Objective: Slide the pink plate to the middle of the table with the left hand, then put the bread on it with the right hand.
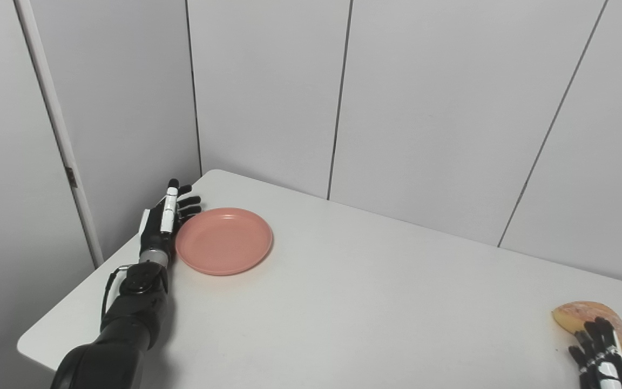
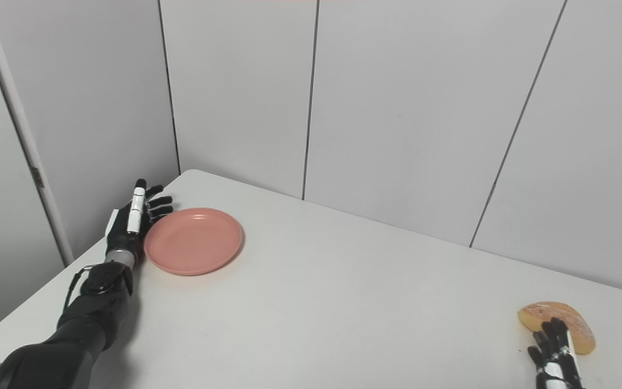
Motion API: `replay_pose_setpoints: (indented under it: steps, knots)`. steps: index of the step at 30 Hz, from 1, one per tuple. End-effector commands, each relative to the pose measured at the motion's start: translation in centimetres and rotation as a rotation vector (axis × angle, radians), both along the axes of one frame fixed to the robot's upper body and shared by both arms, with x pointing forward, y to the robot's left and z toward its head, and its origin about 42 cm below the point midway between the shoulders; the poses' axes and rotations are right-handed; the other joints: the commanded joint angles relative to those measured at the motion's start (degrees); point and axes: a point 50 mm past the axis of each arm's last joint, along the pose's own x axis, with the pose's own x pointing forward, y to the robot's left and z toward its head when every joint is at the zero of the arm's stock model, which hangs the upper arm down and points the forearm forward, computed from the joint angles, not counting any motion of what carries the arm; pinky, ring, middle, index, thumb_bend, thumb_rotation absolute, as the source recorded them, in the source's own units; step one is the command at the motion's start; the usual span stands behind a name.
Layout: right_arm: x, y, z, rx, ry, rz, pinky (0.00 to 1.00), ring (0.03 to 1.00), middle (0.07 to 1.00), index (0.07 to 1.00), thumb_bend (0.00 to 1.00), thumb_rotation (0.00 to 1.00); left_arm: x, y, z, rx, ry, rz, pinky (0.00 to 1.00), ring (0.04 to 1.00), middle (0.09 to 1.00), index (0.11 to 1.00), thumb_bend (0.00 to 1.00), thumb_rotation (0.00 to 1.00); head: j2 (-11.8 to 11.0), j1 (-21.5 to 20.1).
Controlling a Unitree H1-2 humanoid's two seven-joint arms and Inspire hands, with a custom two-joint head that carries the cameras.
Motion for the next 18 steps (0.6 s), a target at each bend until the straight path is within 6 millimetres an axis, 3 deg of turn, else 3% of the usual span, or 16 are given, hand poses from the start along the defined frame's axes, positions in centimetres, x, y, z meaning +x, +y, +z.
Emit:
replay_pose_setpoints:
  steps: [1,13,18]
  knots:
    - [-2.1,0.2,-2.8,0.028,0.086,-0.014,0.99,0.989,0.997,1.0,0.69,0.88,2.1,-1.8,1.5,-0.011,-0.04,-0.057,0.73,0.693,0.694,0.741,0.72,1.0,0.1,-0.1]
    - [-1.9,0.4,-2.7,0.017,0.079,-0.008,0.99,0.993,0.998,1.0,0.68,0.88,2.7,-3.6,1.3,0.002,-0.049,-0.089,0.72,0.7,0.704,0.747,0.71,1.0,0.3,-0.3]
    - [-1.9,0.3,-2.6,-0.009,0.076,0.015,1.0,1.0,1.0,1.0,0.7,0.94,2.8,-4.3,1.1,-0.007,-0.053,-0.102,0.73,0.712,0.702,0.741,0.76,1.0,0.4,-0.3]
